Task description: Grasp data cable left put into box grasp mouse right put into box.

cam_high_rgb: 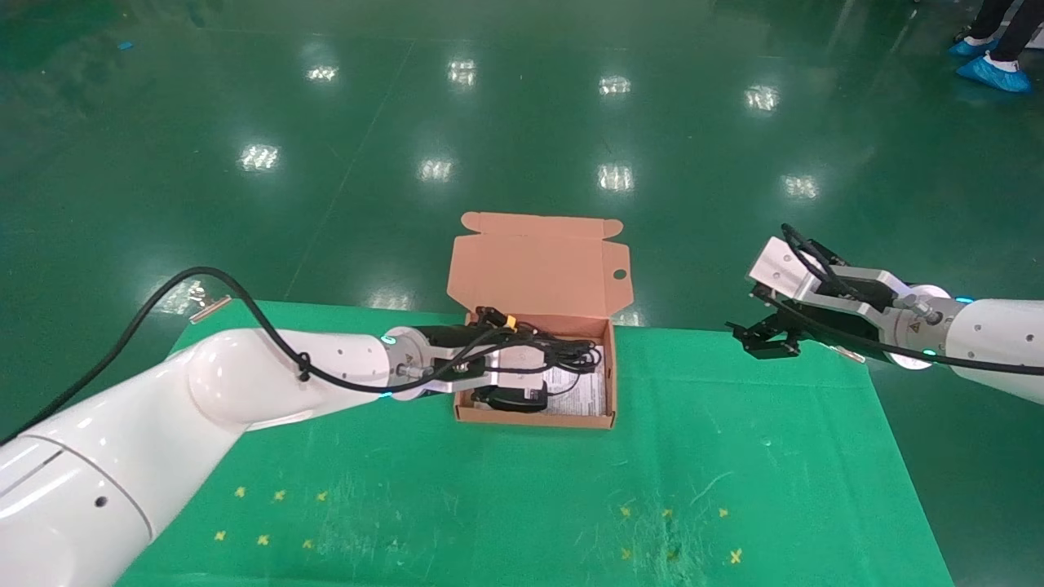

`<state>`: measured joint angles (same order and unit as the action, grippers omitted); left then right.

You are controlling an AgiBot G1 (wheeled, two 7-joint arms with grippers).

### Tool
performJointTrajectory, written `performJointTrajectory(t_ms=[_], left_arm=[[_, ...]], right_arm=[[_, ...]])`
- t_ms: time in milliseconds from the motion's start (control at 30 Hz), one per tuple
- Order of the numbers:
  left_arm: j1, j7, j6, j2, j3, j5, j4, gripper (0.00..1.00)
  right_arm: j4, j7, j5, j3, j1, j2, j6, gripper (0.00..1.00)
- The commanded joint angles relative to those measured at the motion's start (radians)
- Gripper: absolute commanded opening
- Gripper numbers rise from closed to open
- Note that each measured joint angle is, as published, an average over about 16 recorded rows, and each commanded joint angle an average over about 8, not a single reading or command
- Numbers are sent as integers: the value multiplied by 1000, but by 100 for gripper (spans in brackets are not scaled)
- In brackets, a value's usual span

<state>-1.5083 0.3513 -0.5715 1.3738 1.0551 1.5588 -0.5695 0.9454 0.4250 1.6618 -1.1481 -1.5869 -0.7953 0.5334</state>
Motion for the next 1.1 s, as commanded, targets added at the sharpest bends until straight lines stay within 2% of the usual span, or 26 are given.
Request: performJointTrajectory(t_ms=[33, 300, 567, 700, 833, 1100], left_arm=[[0, 1, 0, 0, -2, 3, 0, 100], [-13, -3, 12, -24, -11, 1, -28, 100], [-113, -36, 100, -54, -63, -29, -48, 100], [-144, -50, 121, -58, -84, -45, -41, 100], [-137, -67, 99, -77, -111, -74, -56, 100], [-63, -129, -34, -166, -197, -172, -141, 100]], right_arm=[[-1, 0, 0, 0, 0, -1, 0, 100], [-1, -2, 0, 5, -9, -2, -5, 100], [48, -28, 40, 25, -99, 31, -6, 100], [72, -57, 81, 18, -145, 47, 28, 100], [87, -73, 82, 31, -152, 55, 62, 100], [117, -93, -41, 132, -71, 71, 172, 100]])
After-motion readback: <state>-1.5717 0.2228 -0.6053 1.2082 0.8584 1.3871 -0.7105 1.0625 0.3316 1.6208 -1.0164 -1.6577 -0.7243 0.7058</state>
